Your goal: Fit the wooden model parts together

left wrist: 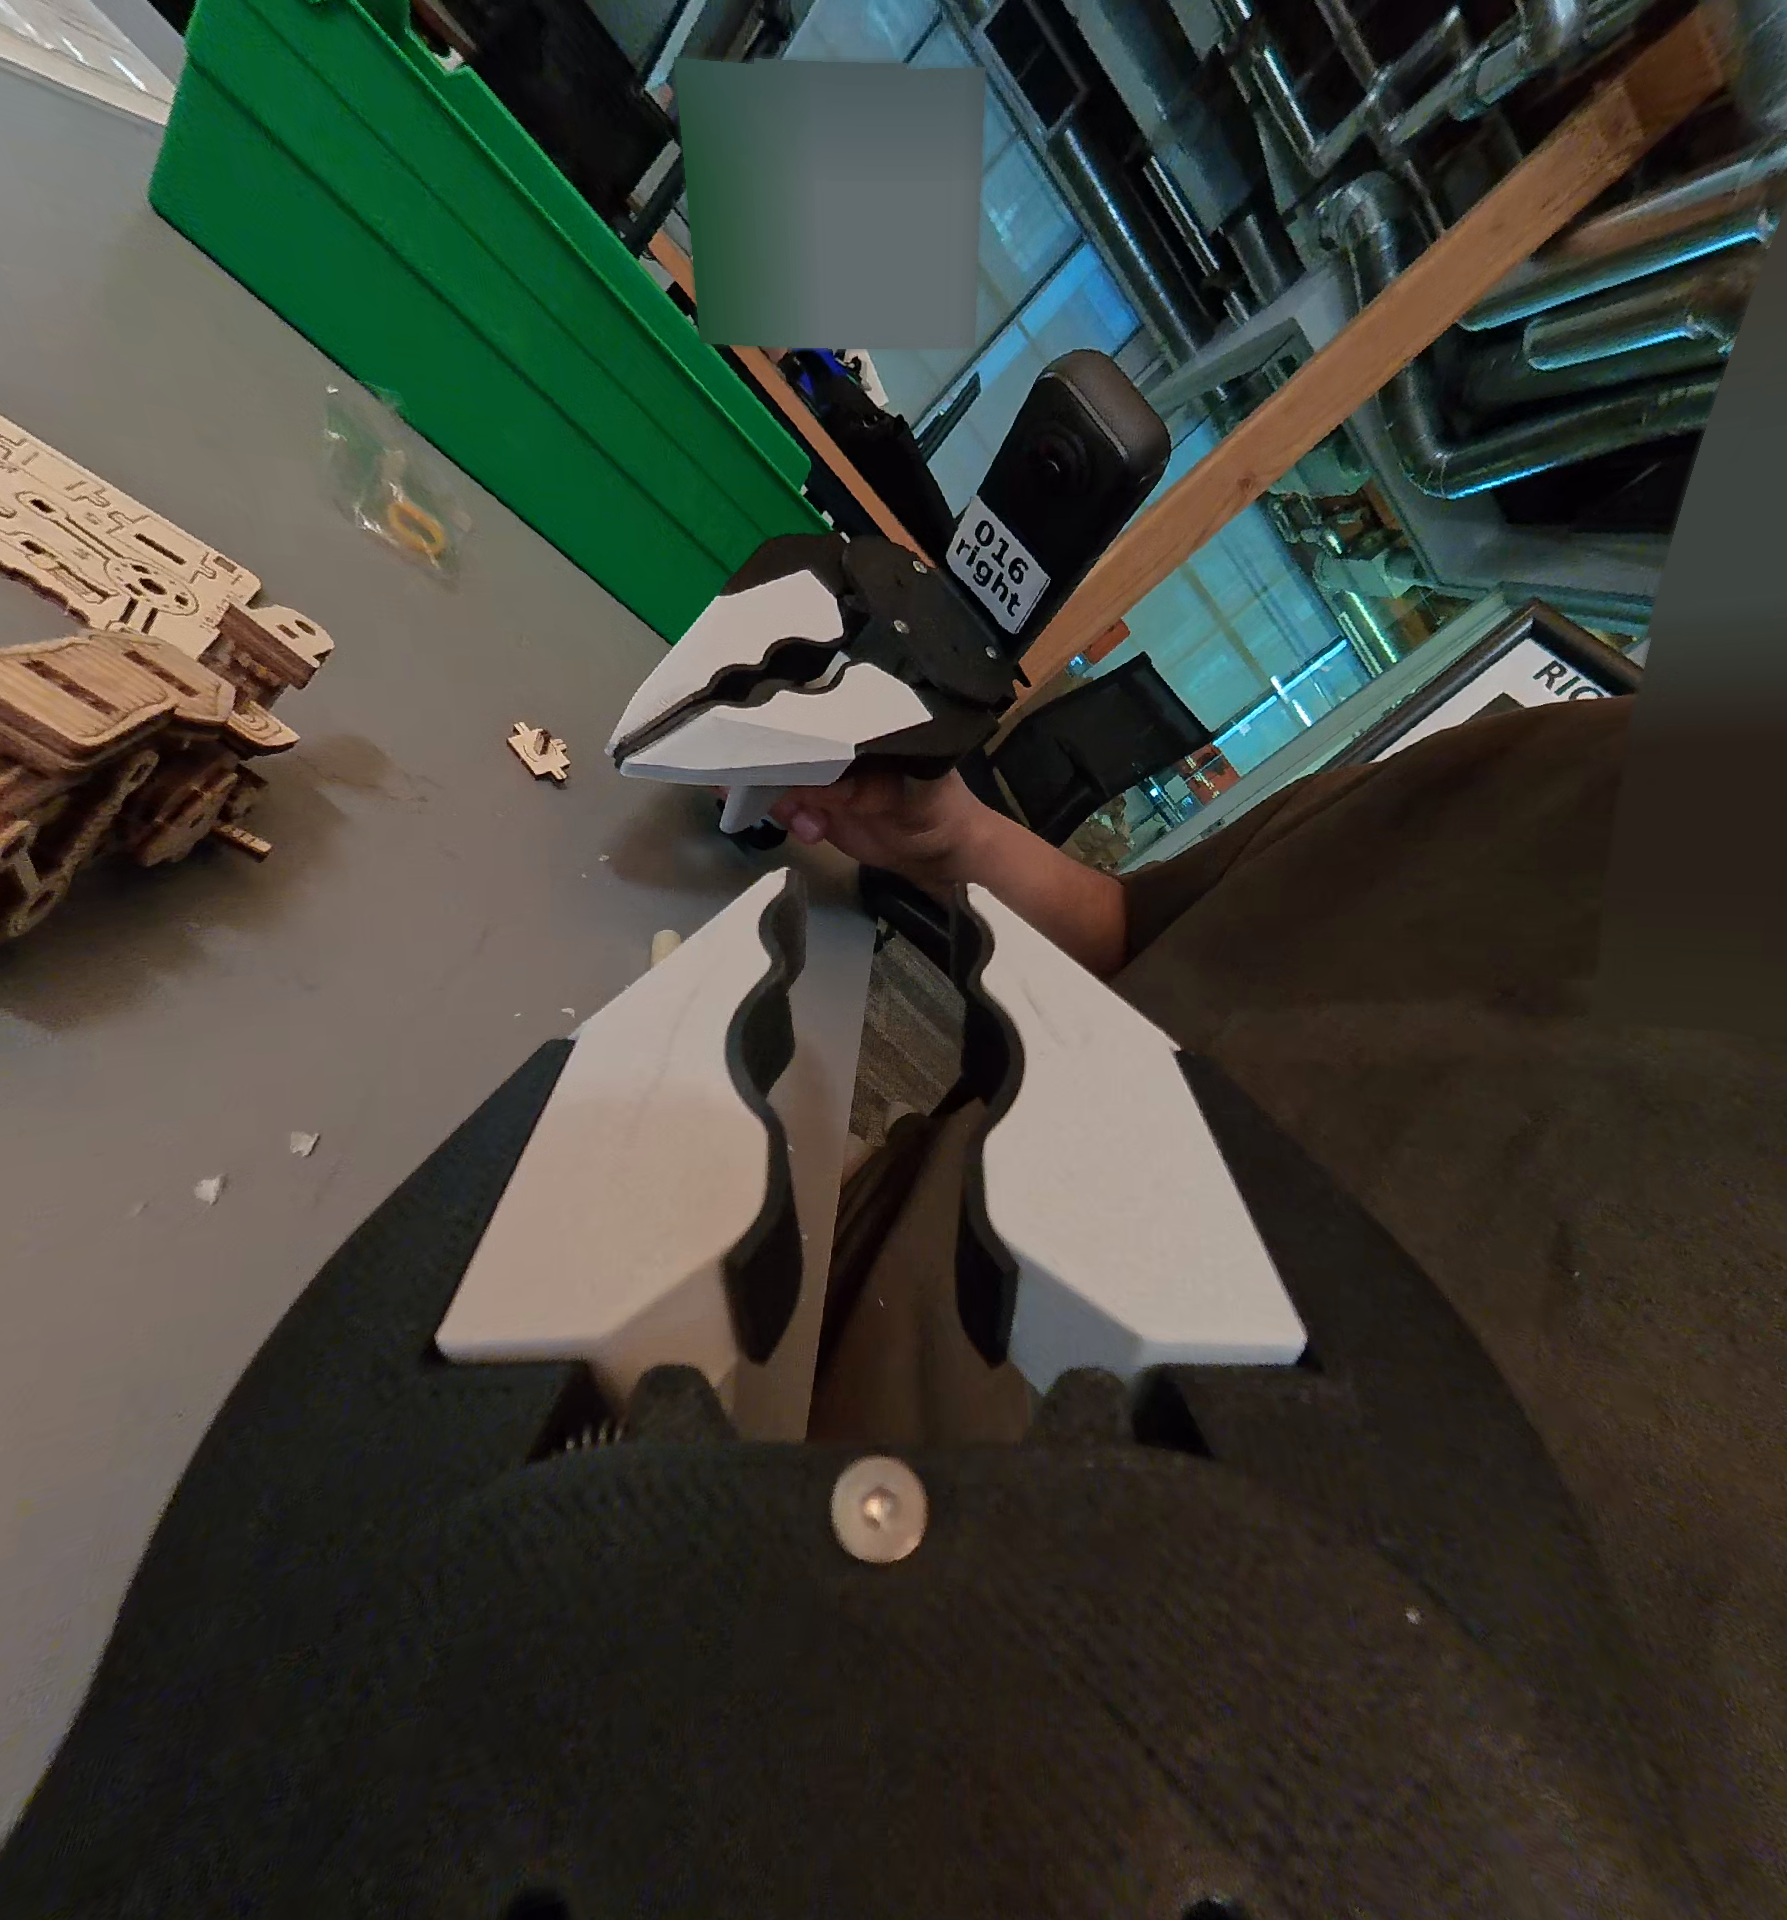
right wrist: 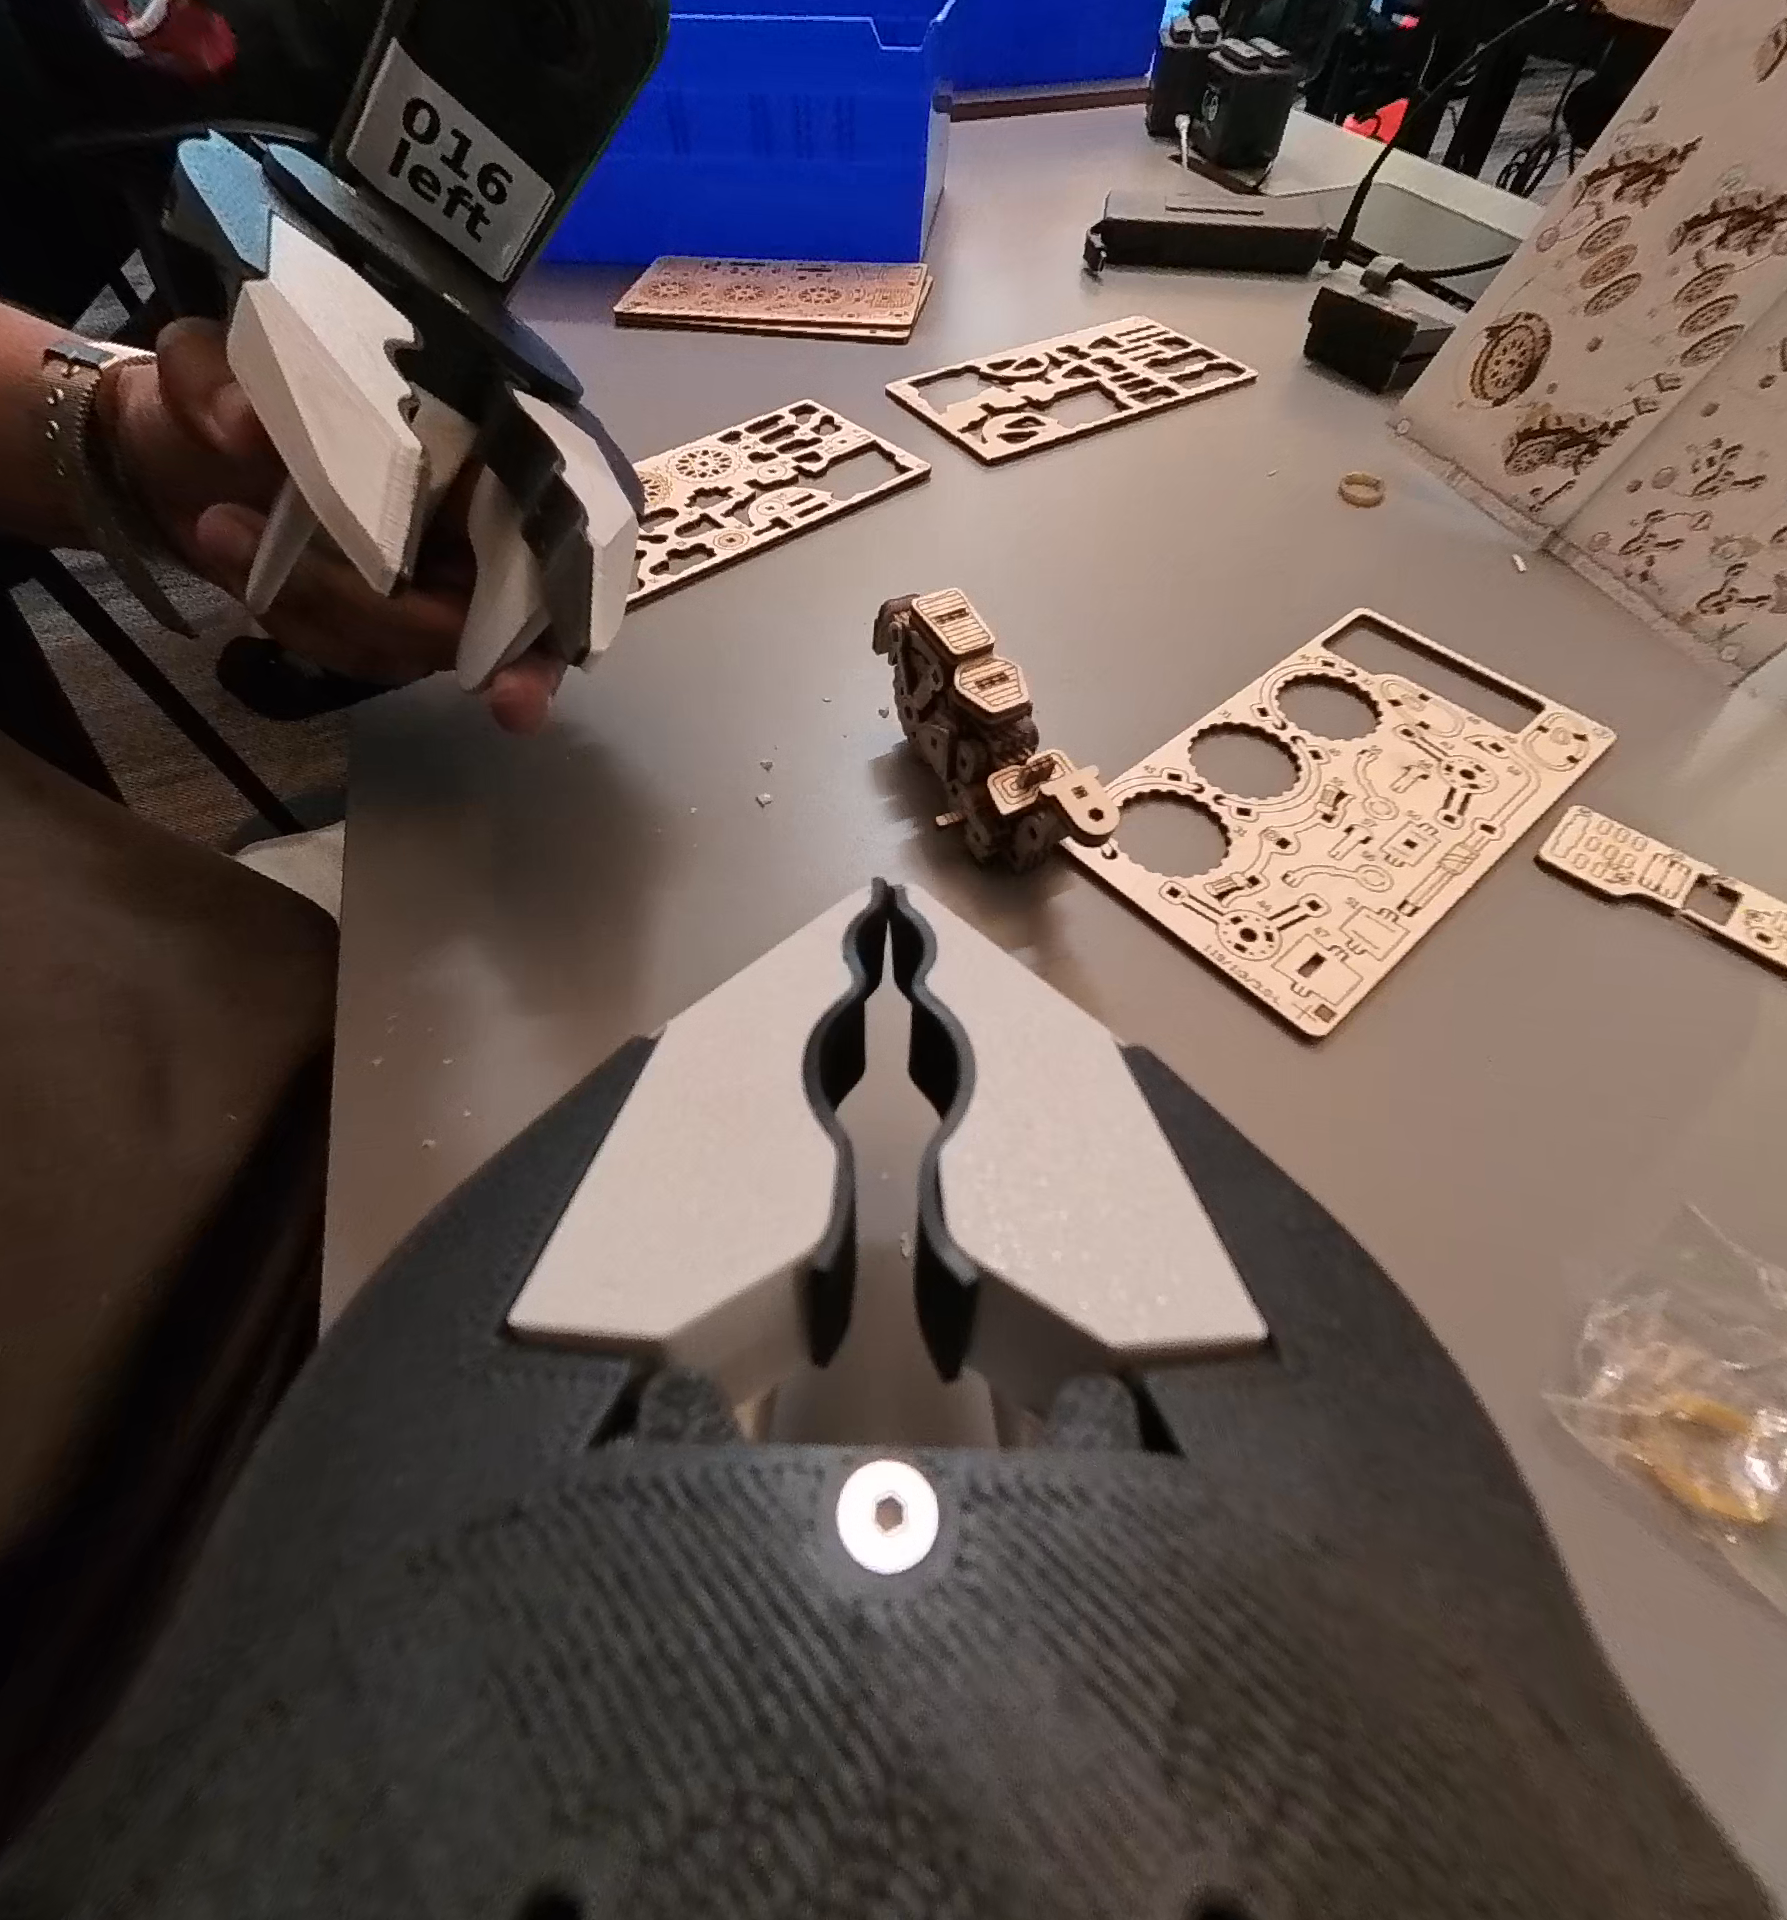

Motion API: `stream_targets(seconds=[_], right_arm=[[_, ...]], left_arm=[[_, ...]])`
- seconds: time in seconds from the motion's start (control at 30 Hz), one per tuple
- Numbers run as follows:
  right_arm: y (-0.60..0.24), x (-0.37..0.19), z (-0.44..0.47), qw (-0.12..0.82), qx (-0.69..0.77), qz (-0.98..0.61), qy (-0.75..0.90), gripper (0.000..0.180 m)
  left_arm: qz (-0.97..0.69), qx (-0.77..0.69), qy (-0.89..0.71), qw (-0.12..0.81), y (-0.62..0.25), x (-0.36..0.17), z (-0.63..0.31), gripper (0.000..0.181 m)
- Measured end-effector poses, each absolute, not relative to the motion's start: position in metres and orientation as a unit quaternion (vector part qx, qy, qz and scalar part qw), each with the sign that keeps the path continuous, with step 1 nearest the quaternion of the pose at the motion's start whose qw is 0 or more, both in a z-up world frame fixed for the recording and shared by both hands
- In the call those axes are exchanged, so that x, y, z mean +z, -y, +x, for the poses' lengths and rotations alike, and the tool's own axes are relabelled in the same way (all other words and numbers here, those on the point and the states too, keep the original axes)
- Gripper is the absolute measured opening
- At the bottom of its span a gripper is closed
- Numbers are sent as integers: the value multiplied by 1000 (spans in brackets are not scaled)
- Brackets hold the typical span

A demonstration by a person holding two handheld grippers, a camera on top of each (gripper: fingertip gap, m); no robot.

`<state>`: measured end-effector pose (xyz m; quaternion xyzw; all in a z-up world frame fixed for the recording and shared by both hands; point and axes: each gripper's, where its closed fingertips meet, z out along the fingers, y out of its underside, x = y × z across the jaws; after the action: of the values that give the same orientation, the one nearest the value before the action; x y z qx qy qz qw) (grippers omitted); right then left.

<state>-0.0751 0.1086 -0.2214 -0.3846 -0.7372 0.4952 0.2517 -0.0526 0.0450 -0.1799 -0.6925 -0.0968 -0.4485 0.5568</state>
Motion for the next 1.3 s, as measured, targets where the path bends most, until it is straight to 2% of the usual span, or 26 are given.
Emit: stream_targets(seconds=[0.17,0.3,0.4,0.53,0.67,1.0,1.1,1.2,1.27,1.3], right_arm=[[-108,-221,-75,251,496,-385,737,0],[-109,-221,-74,252,496,-385,736,0],[-110,-220,-74,253,498,-386,734,0],[-107,-217,-77,253,504,-379,733,0],[-97,-210,-86,246,522,-362,732,0],[-58,-203,-106,204,549,-297,754,0],[-49,-206,-112,199,544,-282,765,0],[-43,-207,-115,195,543,-273,770,0],[-40,-208,-115,195,540,-269,774,0],[-39,-209,-114,197,537,-266,776,0]], left_arm=[[-692,-440,98,564,-45,-178,-55,24],[-675,-300,122,663,-41,-159,-96,15],[-676,-228,136,688,-31,-154,-121,15],[-676,-242,154,679,-30,-159,-121,14],[-661,-235,159,695,-25,-154,-109,4],[-674,-159,201,693,8,-163,-126,10],[-687,-100,251,675,22,-174,-149,22],[-714,49,322,620,60,-194,-203,36],[-729,105,371,565,86,-211,-233,51],[-742,114,387,536,95,-221,-242,66]])
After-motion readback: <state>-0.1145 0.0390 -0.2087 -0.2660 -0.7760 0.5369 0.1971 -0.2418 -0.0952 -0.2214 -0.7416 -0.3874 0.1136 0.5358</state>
